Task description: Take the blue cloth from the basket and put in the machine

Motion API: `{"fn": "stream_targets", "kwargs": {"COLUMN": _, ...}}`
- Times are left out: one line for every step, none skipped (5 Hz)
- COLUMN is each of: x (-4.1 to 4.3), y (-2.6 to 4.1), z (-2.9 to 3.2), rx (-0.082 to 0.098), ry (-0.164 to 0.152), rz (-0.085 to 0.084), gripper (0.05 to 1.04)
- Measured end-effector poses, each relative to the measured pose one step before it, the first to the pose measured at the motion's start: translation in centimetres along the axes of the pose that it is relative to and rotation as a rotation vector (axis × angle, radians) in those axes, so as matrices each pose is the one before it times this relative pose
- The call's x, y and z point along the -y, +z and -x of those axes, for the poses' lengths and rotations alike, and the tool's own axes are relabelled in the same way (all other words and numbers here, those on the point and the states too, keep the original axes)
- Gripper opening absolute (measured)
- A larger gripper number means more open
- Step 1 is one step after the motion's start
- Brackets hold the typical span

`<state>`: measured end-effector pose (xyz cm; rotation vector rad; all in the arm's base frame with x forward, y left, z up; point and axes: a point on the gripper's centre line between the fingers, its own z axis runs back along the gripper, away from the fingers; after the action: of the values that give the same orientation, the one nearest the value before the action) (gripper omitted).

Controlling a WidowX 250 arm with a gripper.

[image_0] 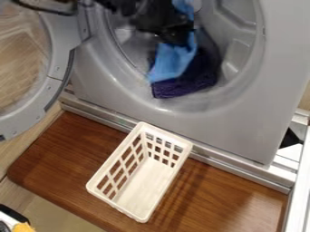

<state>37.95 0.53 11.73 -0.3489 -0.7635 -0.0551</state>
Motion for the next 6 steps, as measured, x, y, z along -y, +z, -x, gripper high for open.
{"fn": "stream_targets", "kwargs": {"x": -0.279, "y": -2.108, "z": 1.374, "rx": -0.0534, "ry": 0.0214, "rz": 0.0235, "gripper": 0.053}}
{"fn": "stream_targets", "kwargs": {"x": -0.448, "y": -1.791, "z": 1.332, "rx": -0.0552, "ry": -0.0072, "rz": 0.0243, "gripper": 0.069}}
{"fn": "stream_targets", "kwargs": {"x": 0.262, "y": -0.98, "z": 0.162, "rx": -0.0361, "ry": -0.0053, "rz": 0.0517, "gripper": 0.209}}
{"fn": "stream_targets", "kwargs": {"x": 0.405, "y": -0.081, "z": 0.377, "rx": -0.0137, "ry": 0.007, "rz": 0.0132, "gripper": 0.459}}
{"fn": "stream_targets", "kwargs": {"x": 1.498, "y": 0.47, "z": 0.518, "rx": -0.0025, "ry": 0.0025, "rz": 0.0236, "gripper": 0.767}}
{"fn": "stream_targets", "kwargs": {"x": 1.296, "y": 1.037, "z": -0.251, "rx": 0.0057, "ry": -0.0243, "rz": 0.0137, "gripper": 0.995}}
